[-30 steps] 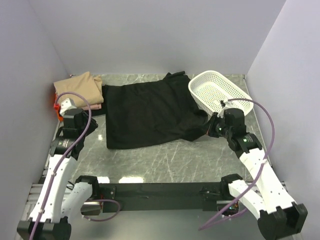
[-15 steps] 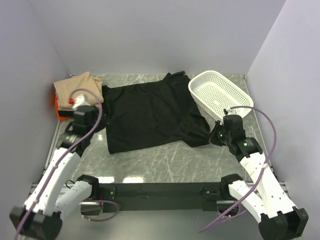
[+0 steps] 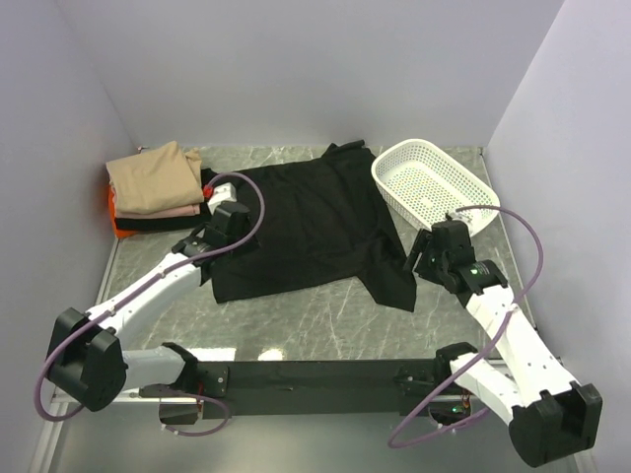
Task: Fold and stack the t-shirts
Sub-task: Flatten the tshirt out
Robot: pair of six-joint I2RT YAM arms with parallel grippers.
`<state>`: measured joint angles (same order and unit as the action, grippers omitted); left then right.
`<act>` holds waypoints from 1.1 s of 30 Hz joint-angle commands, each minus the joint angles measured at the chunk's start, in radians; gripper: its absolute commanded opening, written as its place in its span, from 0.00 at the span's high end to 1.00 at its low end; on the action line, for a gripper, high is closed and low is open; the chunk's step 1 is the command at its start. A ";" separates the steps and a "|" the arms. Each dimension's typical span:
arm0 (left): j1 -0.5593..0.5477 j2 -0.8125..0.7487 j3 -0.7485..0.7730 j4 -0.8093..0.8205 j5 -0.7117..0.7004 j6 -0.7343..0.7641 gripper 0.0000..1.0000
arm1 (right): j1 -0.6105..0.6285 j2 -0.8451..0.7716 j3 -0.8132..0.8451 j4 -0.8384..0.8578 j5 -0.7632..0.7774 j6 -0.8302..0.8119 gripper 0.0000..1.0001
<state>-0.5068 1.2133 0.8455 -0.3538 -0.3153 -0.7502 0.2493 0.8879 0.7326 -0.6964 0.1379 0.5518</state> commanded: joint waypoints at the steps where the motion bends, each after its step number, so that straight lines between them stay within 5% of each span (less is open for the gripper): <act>1: -0.038 0.037 -0.003 0.136 -0.015 -0.021 0.58 | 0.016 0.049 0.011 0.121 -0.063 -0.012 0.30; 11: -0.068 0.169 0.024 0.182 0.012 -0.021 0.59 | 0.051 0.464 0.177 0.363 -0.202 -0.088 0.36; 22: -0.076 0.108 -0.008 0.116 -0.050 -0.012 0.58 | 0.035 0.911 0.545 0.390 -0.124 -0.079 0.36; 33: -0.076 0.008 -0.052 0.053 -0.100 0.003 0.58 | -0.044 1.048 0.740 0.356 -0.060 -0.078 0.36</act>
<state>-0.5777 1.2652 0.8104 -0.2775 -0.3763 -0.7605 0.2451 1.9274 1.4143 -0.3351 0.0277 0.4747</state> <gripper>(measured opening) 0.419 0.641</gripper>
